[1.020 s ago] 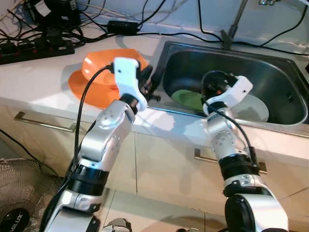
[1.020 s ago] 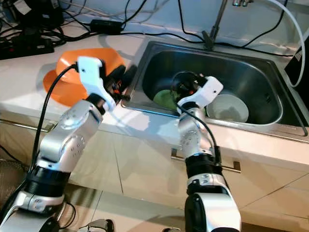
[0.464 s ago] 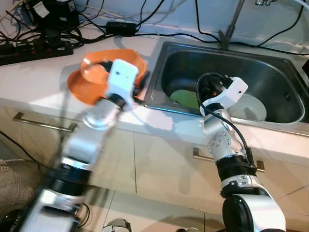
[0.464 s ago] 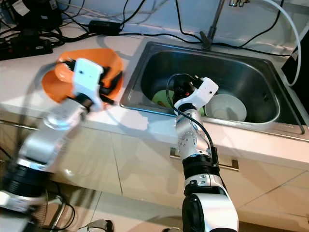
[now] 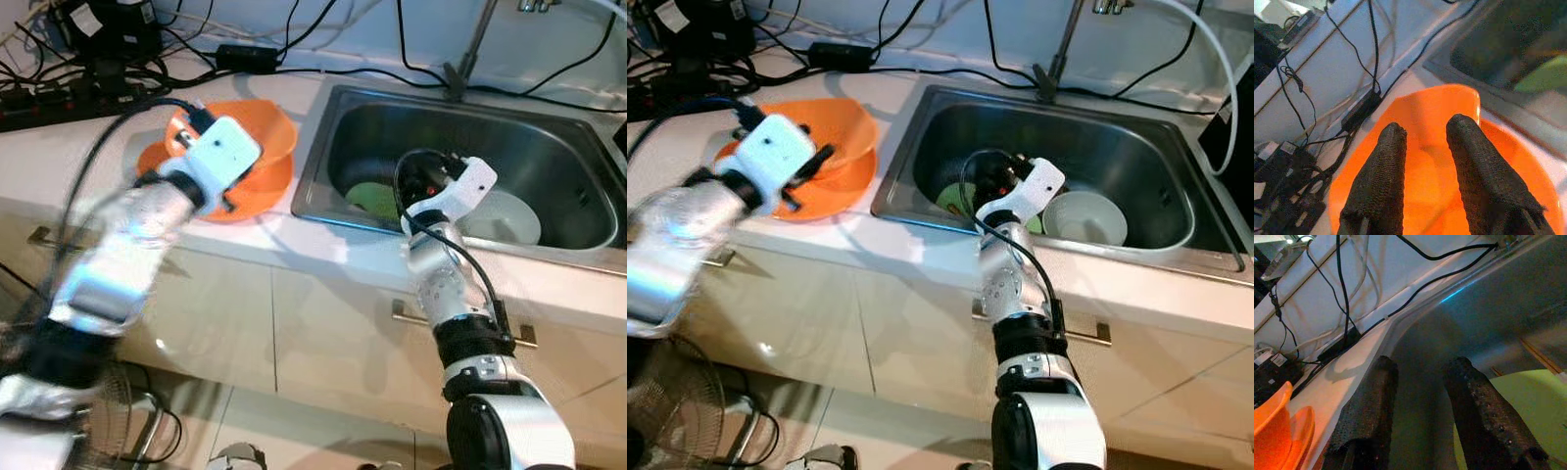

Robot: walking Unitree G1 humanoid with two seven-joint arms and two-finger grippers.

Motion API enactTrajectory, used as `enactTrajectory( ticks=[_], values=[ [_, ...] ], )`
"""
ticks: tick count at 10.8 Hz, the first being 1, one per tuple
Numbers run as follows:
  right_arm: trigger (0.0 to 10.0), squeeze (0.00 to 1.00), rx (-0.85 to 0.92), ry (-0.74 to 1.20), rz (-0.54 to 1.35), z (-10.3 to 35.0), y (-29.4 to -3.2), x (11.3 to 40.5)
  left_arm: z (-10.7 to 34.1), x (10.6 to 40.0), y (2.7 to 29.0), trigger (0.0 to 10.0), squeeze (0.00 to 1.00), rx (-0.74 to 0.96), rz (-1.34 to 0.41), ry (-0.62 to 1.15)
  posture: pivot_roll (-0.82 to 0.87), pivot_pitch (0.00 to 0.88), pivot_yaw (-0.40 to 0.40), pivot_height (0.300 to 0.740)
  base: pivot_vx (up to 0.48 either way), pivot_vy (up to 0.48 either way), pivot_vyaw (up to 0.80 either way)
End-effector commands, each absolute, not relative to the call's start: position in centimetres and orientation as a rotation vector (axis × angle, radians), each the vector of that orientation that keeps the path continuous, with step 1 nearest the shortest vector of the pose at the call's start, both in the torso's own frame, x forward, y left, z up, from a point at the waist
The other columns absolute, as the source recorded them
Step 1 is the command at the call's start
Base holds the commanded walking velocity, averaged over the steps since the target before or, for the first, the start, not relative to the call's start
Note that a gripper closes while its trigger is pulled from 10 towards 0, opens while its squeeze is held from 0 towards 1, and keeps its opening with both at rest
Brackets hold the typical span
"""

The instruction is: Kitchen organization

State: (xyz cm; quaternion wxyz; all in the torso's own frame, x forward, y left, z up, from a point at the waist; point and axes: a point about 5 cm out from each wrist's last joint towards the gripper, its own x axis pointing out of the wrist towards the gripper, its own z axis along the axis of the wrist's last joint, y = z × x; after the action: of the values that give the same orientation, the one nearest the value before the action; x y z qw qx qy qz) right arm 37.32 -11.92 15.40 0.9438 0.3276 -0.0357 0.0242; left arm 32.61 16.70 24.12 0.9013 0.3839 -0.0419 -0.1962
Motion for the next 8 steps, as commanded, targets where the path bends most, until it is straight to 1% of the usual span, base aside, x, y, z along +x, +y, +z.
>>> enactTrajectory(
  ticks=[1, 3, 4, 5, 6, 8],
  values=[
    [10.0, 0.0, 0.674, -0.077, 0.047, 15.6, -12.2, 37.4, 23.8, 32.3, 16.5, 10.0, 0.0, 0.817, -0.447, -0.059, 0.14, 0.057, -0.048, 0.74, 0.0, 0.0, 0.0],
    [10.0, 0.0, 0.679, -0.07, 0.055, 15.5, -11.9, 37.4, 23.5, 32.1, 17.6, 10.0, 0.0, 0.849, -0.425, 0.002, 0.14, 0.055, -0.051, 0.74, 0.0, 0.0, 0.0],
    [10.0, 0.0, 0.68, -0.068, 0.058, 15.5, -11.8, 37.4, 23.4, 32.5, 17.9, 10.0, 0.0, 0.887, -0.399, 0.015, 0.14, 0.055, -0.052, 0.74, 0.0, 0.0, 0.0],
    [10.0, 0.0, 0.682, -0.07, 0.06, 15.7, -11.8, 37.5, 23.4, 32.9, 17.9, 10.0, 0.0, 0.877, -0.379, 0.013, 0.14, 0.054, -0.051, 0.74, 0.0, 0.0, 0.0],
    [10.0, 0.0, 0.683, -0.072, 0.059, 15.7, -11.8, 37.5, 23.6, 33.2, 17.8, 10.0, 1.0, 0.863, -0.375, 0.009, 0.13, 0.053, -0.049, 0.74, 0.0, 0.0, 0.0],
    [10.0, 0.0, 0.684, -0.072, 0.054, 15.7, -11.9, 37.4, 23.6, 33.5, 17.5, 10.0, 1.0, 0.899, -0.38, 0.011, 0.13, 0.051, -0.047, 0.74, 0.0, 0.0, 0.0]
  ],
)
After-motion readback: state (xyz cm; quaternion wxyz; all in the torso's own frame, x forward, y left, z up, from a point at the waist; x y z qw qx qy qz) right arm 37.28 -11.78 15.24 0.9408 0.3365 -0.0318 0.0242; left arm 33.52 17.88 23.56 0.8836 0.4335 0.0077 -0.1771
